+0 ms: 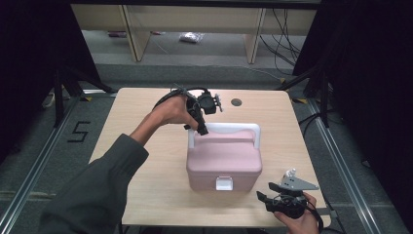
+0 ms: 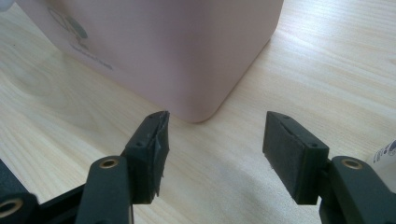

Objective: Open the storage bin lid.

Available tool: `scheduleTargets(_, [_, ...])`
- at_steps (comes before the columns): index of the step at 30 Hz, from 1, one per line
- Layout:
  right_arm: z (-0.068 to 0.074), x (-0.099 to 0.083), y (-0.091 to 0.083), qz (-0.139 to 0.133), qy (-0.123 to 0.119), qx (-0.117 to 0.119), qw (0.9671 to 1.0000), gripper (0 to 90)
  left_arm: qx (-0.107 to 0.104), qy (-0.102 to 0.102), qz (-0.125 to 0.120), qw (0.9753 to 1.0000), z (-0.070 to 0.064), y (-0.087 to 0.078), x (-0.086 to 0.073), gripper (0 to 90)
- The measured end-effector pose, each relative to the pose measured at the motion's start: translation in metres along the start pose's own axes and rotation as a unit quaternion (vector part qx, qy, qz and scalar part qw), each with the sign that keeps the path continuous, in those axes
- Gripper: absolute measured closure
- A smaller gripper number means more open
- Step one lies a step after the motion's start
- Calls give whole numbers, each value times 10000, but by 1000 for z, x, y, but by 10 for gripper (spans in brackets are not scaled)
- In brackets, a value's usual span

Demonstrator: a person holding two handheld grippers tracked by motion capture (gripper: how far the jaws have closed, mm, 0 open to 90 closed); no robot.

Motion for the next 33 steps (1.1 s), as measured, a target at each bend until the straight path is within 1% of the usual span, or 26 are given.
scheduleTargets(4, [0, 0, -1, -10, -3, 3, 10000, 424, 98, 56, -29, 9999, -2, -3, 0, 691])
scheduleTargets(5, [2, 0, -1, 10, 60, 94, 9999, 428, 115, 52, -48, 9999, -2, -4, 0, 691])
scheduleTargets(7, [0, 1, -3, -70, 2, -27, 10000, 433, 122, 43, -67, 9999, -2, -6, -1, 691])
scheduleTargets(8, [3, 1, -4, -67, 153, 114, 9998, 438, 136, 52, -86, 9999, -2, -7, -1, 691])
scheduleTargets(9, [4, 1, -5, -104, 228, 168, 9995, 446, 135, 58, -94, 9998, -1, -8, -1, 691])
scheduleTargets(10, [2, 2, -7, -209, 145, 138, 9996, 457, 144, 54, -118, 9998, -1, -9, -1, 691])
scheduleTargets(11, [3, 2, -10, -222, 219, 162, 9994, 464, 142, 48, -136, 9998, 0, -10, -2, 691])
scheduleTargets(12, [3, 3, -12, -340, 182, 148, 9991, 475, 158, 50, -151, 9997, 1, -12, -2, 691])
scheduleTargets(14, [3, 4, -16, -453, 139, 53, 9989, 503, 224, 56, -188, 9996, 2, -16, -1, 691])
scheduleTargets(15, [2, 4, -19, -522, 27, 38, 9986, 528, 234, 36, -208, 9995, 3, -17, -1, 690])
scheduleTargets(16, [3, 4, -21, -628, 4, -29, 9980, 555, 226, 33, -215, 9995, 4, -19, -2, 690])
scheduleTargets(17, [5, 4, -24, -645, 158, 49, 9978, 587, 228, 43, -215, 9995, 5, -21, -2, 692])
scheduleTargets(18, [3, 5, -26, -742, -71, -48, 9972, 620, 246, 35, -232, 9994, 5, -22, -1, 692])
scheduleTargets(19, [3, 6, -30, -856, -115, -126, 9962, 656, 253, 32, -227, 9994, 6, -24, -1, 692])
scheduleTargets(21, [5, 9, -36, -1036, -104, -110, 9945, 724, 252, 20, -241, 9994, 8, -25, -1, 692])
scheduleTargets(22, [7, 10, -40, -1082, -75, -61, 9941, 760, 246, 24, -247, 9994, 8, -25, -1, 692])
scheduleTargets(23, [7, 12, -43, -1229, -175, -120, 9922, 793, 225, 22, -252, 9994, 9, -25, -1, 693])
scheduleTargets(24, [7, 13, -47, -1263, -265, -148, 9915, 817, 232, 22, -262, 9994, 9, -25, -1, 692])
scheduleTargets(25, [10, 13, -51, -1321, -136, -110, 9911, 846, 230, 17, -267, 9994, 10, -26, -1, 693])
scheduleTargets(26, [9, 16, -54, -1411, -279, -111, 9895, 870, 225, 25, -273, 9994, 10, -26, -1, 693])
scheduleTargets(27, [9, 17, -57, -1461, -343, -123, 9886, 886, 224, 25, -277, 9994, 10, -26, -1, 693])
scheduleTargets(28, [11, 19, -59, -1504, -315, -86, 9881, 900, 194, 36, -271, 9994, 11, -26, -1, 694])
scheduleTargets(30, [10, 25, -61, -1568, -554, -152, 9860, 900, 177, 37, -272, 9995, 12, -26, 0, 695])
scheduleTargets(31, [10, 28, -61, -1630, -554, -143, 9850, 900, 182, 41, -263, 9995, 12, -26, 0, 695])
scheduleTargets(32, [10, 31, -60, -1599, -568, -59, 9855, 900, 183, 51, -257, 9995, 13, -27, 0, 695])
scheduleTargets(33, [11, 33, -60, -1579, -462, 18, 9864, 900, 177, 54, -250, 9995, 13, -27, 0, 695])
Point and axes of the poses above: each handheld gripper's, and its own axes: y roughly forward along the jaws, x roughly out of its top, z roughly to its left, the point moved 2 cm from there along y, roughly forward along the jaws, and after that the axes turned 14 degrees about z, right-handed, at the moved point
